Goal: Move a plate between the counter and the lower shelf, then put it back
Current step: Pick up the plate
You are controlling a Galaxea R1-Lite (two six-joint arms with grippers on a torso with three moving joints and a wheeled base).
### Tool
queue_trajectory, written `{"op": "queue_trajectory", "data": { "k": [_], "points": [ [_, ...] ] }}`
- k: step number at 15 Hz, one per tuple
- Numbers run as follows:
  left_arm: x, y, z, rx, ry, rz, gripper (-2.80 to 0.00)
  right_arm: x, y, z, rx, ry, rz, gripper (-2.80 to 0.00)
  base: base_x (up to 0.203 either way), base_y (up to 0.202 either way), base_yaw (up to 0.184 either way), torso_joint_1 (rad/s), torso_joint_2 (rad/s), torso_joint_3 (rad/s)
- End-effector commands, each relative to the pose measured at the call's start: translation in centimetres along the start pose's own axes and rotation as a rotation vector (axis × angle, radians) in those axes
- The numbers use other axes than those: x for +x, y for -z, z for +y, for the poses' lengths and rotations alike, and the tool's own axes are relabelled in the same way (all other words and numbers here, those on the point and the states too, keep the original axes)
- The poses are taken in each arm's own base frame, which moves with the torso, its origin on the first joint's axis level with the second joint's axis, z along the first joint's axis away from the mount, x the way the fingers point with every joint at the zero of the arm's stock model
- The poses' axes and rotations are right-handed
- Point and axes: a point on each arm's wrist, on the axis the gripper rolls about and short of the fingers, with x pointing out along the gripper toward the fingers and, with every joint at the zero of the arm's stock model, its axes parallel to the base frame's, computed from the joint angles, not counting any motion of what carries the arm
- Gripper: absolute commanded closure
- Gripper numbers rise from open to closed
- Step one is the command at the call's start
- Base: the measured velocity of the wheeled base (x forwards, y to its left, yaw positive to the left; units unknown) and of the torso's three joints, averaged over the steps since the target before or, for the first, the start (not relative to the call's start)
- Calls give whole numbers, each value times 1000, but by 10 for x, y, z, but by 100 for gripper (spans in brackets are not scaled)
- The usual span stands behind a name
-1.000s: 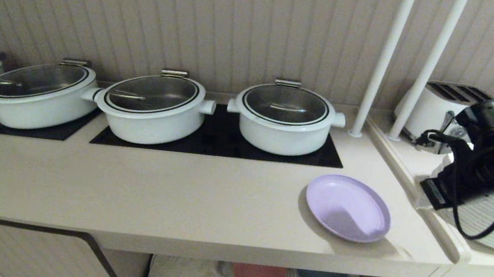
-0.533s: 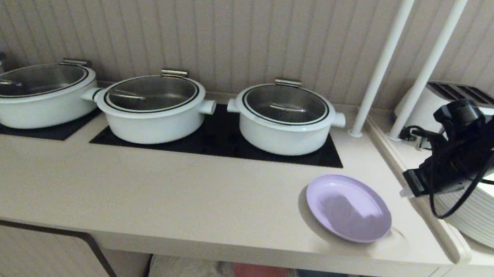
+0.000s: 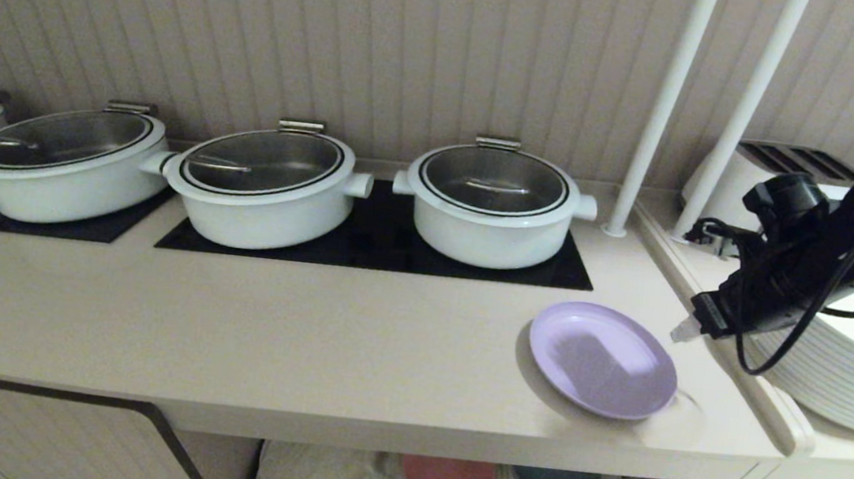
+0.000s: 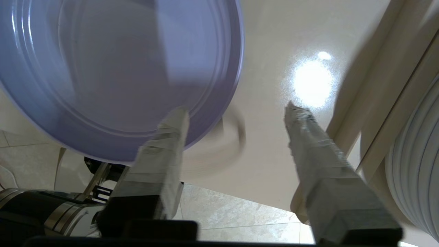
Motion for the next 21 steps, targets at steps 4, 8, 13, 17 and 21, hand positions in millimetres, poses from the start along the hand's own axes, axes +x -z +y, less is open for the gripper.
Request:
{"op": "queue_trajectory", "data": {
  "k": [4,8,13,17,21],
  "points": [
    [0,0,0,-1,-1,1,0,10,1,2,-7,-14,28,-280,0,0,0,0,0,0],
    [0,0,0,-1,-1,1,0,21,1,6,-13,-28,58,-280,0,0,0,0,0,0],
    [0,0,0,-1,-1,1,0,38,1,4,-1,-36,93,-280,0,0,0,0,0,0],
    [0,0,0,-1,-1,1,0,55,-5,11,77,-43,100,-280,0,0,0,0,0,0],
    [0,0,0,-1,-1,1,0,71,-22,13,137,-42,72,-280,0,0,0,0,0,0]
  ]
}}
